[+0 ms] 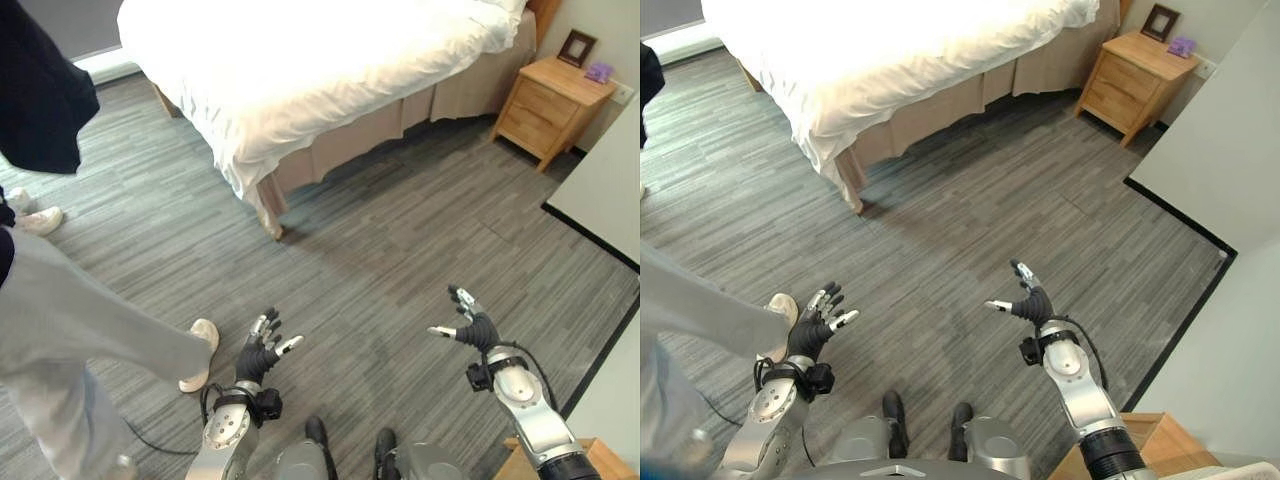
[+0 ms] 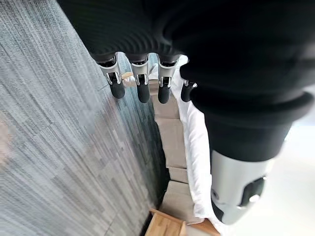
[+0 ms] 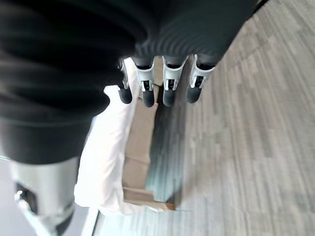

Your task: Pick up bed clothes into laundry basket.

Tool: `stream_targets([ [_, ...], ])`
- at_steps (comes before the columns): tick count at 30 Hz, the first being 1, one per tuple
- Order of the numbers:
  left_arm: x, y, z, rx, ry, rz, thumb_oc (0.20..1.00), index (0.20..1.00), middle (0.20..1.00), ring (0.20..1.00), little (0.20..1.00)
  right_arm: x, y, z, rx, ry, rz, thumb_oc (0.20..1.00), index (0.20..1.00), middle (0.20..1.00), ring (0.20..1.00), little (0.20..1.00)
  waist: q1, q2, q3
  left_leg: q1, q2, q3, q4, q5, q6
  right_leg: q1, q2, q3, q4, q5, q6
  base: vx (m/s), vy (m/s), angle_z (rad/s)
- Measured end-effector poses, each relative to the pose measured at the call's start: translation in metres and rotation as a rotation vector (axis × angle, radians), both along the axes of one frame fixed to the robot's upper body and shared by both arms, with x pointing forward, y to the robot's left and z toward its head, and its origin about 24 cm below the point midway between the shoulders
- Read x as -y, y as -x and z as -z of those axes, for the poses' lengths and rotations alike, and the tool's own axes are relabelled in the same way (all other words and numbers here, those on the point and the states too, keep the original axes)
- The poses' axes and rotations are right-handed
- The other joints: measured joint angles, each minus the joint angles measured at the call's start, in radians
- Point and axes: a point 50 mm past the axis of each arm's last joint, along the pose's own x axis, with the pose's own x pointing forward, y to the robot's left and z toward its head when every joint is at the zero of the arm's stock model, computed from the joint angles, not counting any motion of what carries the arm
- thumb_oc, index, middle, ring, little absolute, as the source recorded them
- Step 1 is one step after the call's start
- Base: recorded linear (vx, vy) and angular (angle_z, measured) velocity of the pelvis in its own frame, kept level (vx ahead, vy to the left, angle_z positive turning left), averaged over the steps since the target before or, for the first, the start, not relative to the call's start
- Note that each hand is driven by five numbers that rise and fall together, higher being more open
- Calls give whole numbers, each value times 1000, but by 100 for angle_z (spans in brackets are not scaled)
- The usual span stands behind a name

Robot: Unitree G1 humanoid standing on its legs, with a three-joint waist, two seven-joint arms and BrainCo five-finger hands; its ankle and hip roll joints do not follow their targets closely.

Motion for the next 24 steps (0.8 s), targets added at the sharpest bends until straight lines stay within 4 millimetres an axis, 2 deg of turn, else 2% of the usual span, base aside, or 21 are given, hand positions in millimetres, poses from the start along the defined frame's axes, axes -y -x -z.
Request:
stream_targets([
  [1, 0, -1, 0, 0, 7, -1, 1000, 1000, 1000, 1000, 1000, 1, 2, 2, -13, 4, 4, 1000, 1000, 1000, 1000, 1000, -6, -13, -4, 2, 21, 18, 11, 4, -4, 16, -6, -6, -27, 10, 4, 28, 17, 61],
  [4, 1, 2, 3, -13, 14, 2, 1000, 1000, 1000, 1000, 1000, 7, 2, 1, -14, 23, 12, 1000, 1000, 1000, 1000, 1000, -13, -17, -12, 78, 72, 5, -45, 7, -3, 87, -31, -41, -92, 51, 40, 27, 64, 28],
  [6, 2, 1, 3, -16, 15, 6, 1000, 1000, 1000, 1000, 1000, 9, 2, 1, -15, 31, 13, 1000, 1000, 1000, 1000, 1000, -34, -15, -28, 92, 72, -2, -61, 9, -3, 116, -37, -71, -115, 57, 49, -7, 95, 50],
  [7, 3, -1, 3, -11, 16, 13, 1000, 1000, 1000, 1000, 1000, 12, 1, -1, -9, 45, 10, 1000, 1000, 1000, 1000, 1000, -30, 7, -54, 96, 81, -13, -78, 48, 26, 114, -36, -84, -128, 68, 68, -5, 205, 58],
  [8, 0, -2, 4, -17, 6, 2, 1000, 1000, 1000, 1000, 1000, 10, 0, 1, -12, 36, 12, 1000, 1000, 1000, 1000, 1000, -28, -3, -65, 103, 56, -18, -94, 72, 4, 120, -62, -96, -138, 86, 96, 4, 219, 48],
  [10, -5, -3, 3, -20, -7, -21, 1000, 1000, 1000, 1000, 1000, 3, 0, 2, -16, 14, 5, 1000, 1000, 1000, 1000, 1000, -30, -36, -84, 105, 4, -14, -120, 68, 15, 150, -100, -128, -173, 108, 97, 48, 207, 51],
  [13, -12, 0, 4, -32, -32, -33, 1000, 1000, 1000, 1000, 1000, -4, -5, 0, 1, -15, 2, 1000, 1000, 1000, 1000, 1000, -28, -55, -107, 134, -68, -21, -193, 69, 27, 163, -141, -153, -187, 118, 98, 68, 177, 36],
  [16, -23, 3, 4, -39, -57, -57, 1000, 1000, 1000, 1000, 1000, -8, -5, -1, 9, -31, -3, 1000, 1000, 1000, 1000, 1000, -26, -59, -120, 135, -91, -29, -200, 61, 39, 169, -157, -146, -201, 138, 94, 56, 143, 7],
  [18, -27, 3, 2, -32, -65, -73, 1000, 1000, 1000, 1000, 1000, -8, -5, -1, 9, -30, -3, 1000, 1000, 1000, 1000, 1000, -26, -62, -122, 130, -100, -31, -202, 60, 39, 173, -166, -150, -203, 153, 114, 46, 155, 9],
  [21, -28, 2, 1, -31, -67, -75, 1000, 1000, 1000, 1000, 1000, -6, -5, -1, 10, -20, -3, 1000, 1000, 1000, 1000, 1000, -26, -63, -123, 123, -102, -42, -215, 49, 42, 175, -175, -162, -184, 155, 117, 58, 164, 21],
  [24, -31, 1, 7, -57, -82, -80, 1000, 1000, 1000, 1000, 1000, -6, -5, -1, 11, -17, -5, 1000, 1000, 1000, 1000, 1000, -28, -60, -121, 122, -88, -60, -215, 45, 49, 144, -192, -176, -66, 151, 126, 87, 187, 49],
])
